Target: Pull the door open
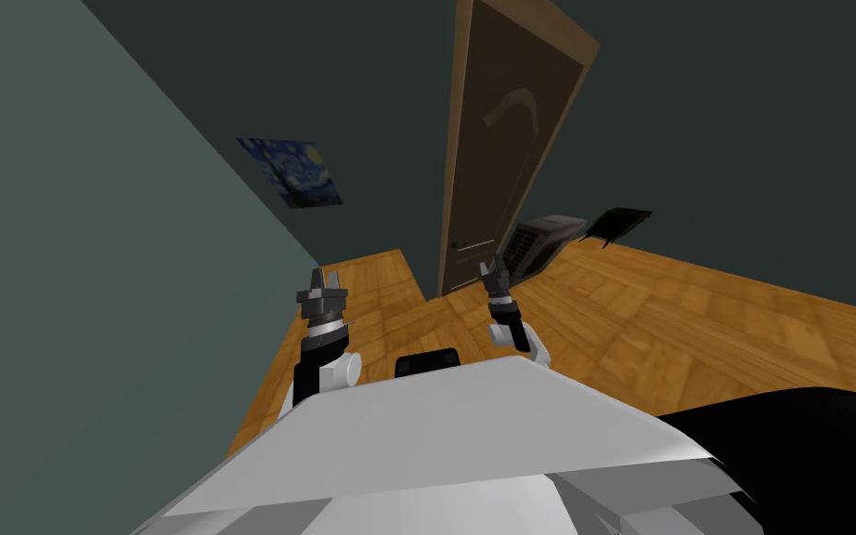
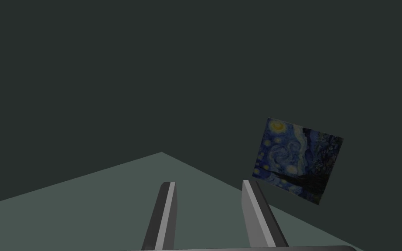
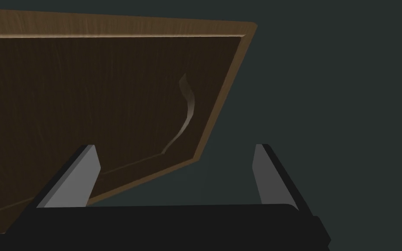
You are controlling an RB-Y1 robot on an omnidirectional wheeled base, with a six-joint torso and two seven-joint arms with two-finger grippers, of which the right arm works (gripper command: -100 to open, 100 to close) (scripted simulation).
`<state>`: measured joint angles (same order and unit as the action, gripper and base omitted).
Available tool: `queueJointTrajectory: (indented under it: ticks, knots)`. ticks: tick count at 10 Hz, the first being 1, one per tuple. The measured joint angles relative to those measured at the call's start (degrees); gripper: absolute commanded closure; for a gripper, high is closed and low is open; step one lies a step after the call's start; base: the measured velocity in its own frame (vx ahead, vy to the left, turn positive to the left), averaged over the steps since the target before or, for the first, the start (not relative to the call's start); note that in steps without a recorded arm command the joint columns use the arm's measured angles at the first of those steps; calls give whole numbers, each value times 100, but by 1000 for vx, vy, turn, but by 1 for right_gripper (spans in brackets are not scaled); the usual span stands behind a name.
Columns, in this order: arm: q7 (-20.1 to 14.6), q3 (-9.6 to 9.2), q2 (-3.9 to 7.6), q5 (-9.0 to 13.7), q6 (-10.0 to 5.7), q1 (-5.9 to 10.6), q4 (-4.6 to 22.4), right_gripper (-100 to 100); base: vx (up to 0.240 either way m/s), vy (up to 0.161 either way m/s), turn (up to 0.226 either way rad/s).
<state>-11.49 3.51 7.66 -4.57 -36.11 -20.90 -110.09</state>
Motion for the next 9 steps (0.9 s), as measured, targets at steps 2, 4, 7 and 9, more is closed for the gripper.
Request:
queueJointTrajectory:
  ticks: [2, 4, 7, 9]
  knots:
    - [-35, 9, 98, 32, -53, 125, 380, -100, 93, -83, 124]
    - [-72, 16, 198, 68, -142, 200, 779, -100, 95, -73, 125]
    - [-153, 54, 388, 135, -203, 418, 1420, -100, 78, -77, 131]
    - [-199, 58, 499, 173, -241, 472, 1773, -100, 79, -93, 139]
